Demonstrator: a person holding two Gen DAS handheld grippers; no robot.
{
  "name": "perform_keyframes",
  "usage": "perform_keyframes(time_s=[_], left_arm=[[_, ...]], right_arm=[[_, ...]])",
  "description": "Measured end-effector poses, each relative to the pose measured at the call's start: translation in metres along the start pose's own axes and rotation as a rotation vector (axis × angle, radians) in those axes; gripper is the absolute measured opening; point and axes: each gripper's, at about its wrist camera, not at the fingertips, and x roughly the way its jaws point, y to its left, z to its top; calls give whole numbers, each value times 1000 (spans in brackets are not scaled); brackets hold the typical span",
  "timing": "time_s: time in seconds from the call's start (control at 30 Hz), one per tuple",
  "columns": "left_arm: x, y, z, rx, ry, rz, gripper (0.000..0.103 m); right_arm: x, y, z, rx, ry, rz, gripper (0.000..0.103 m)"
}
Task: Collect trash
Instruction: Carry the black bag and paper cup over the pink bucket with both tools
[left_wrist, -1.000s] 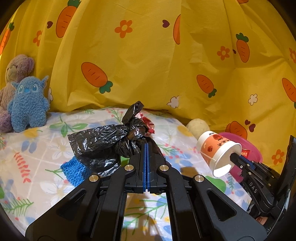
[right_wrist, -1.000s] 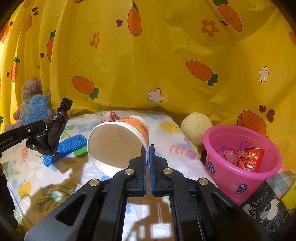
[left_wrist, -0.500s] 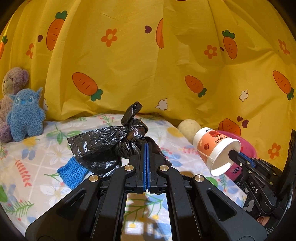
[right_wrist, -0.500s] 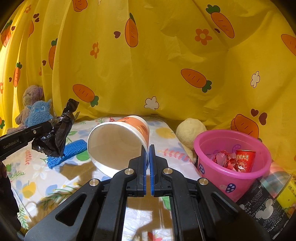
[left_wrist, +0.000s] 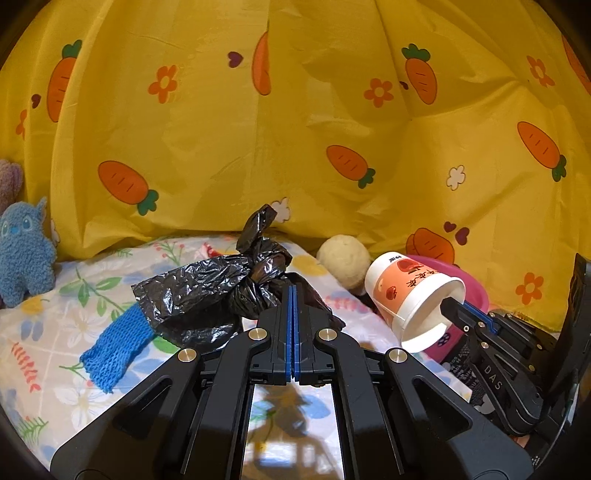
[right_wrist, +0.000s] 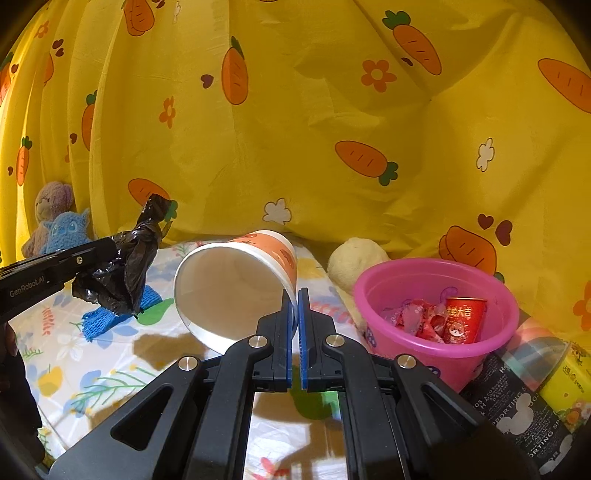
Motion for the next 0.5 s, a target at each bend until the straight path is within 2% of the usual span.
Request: perform_keyframes(time_s=[0.17, 0.4, 0.5], left_arm=[[22, -36, 12, 41, 9, -84, 0], [63, -89, 25, 64, 44, -249, 0], [82, -108, 26, 76, 61, -283, 0]], right_arm=[[-6, -36, 4, 28, -24, -114, 4], [-9, -92, 9, 97, -45, -272, 4], [-7, -111, 11, 126, -44, -321, 4]])
